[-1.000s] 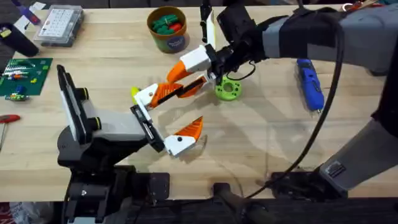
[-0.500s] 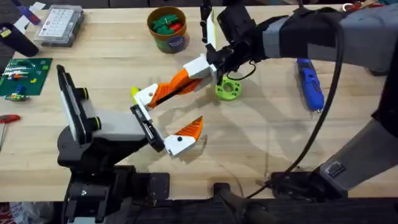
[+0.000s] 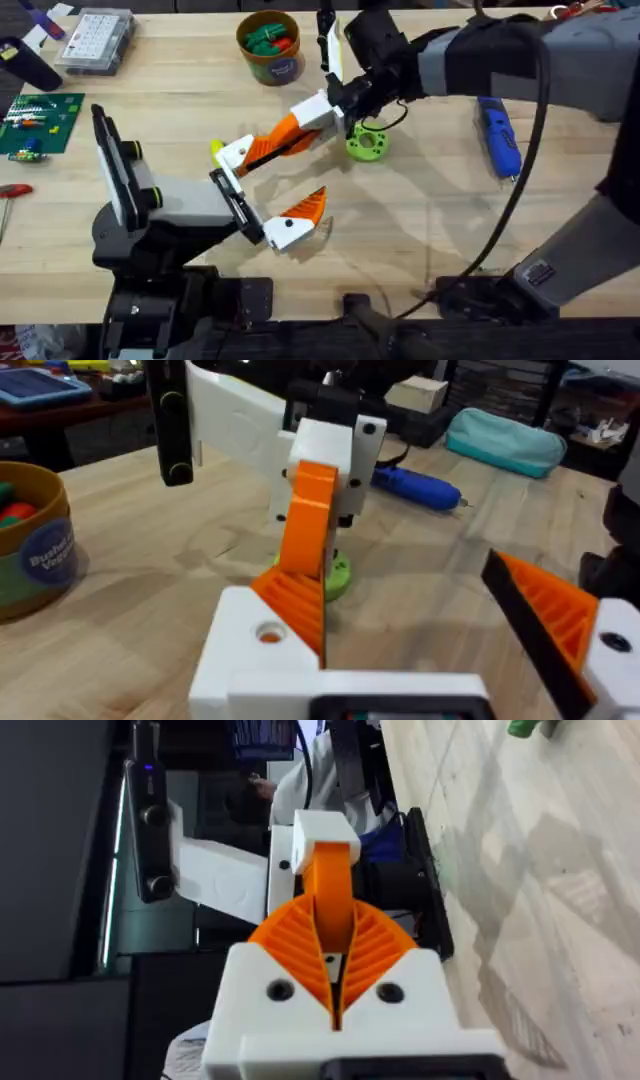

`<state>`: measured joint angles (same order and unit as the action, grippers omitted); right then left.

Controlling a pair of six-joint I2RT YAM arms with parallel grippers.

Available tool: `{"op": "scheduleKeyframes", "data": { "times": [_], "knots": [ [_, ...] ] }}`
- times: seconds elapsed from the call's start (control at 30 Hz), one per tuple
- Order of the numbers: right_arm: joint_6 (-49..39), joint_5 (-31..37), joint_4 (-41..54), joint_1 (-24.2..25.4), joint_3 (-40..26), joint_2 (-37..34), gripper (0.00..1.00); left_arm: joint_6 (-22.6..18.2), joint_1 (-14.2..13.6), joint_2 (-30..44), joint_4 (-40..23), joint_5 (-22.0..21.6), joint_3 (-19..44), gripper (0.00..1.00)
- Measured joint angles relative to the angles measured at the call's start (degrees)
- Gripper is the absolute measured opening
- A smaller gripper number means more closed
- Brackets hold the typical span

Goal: Pick up the gripper from the table and insert it into the empty holder that is missing its gripper. Then pick up a screw, insert it into the mounting hole, and use the screwdriver to tighten it. Finally, clean up the table by picking up the vegetable and placing it into the bucket.

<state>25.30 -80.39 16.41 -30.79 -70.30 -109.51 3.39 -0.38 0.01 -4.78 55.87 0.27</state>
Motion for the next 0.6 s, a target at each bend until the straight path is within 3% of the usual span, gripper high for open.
{"op": "scheduleKeyframes", "data": {
  "times": [0.6],
  "knots": [
    [7.8,1.1,-9.0,-0.5,0.1,-0.1,0.006,-0.4,0.0,0.0,0.3,-2.1,0.0,0.990]
  ]
}}
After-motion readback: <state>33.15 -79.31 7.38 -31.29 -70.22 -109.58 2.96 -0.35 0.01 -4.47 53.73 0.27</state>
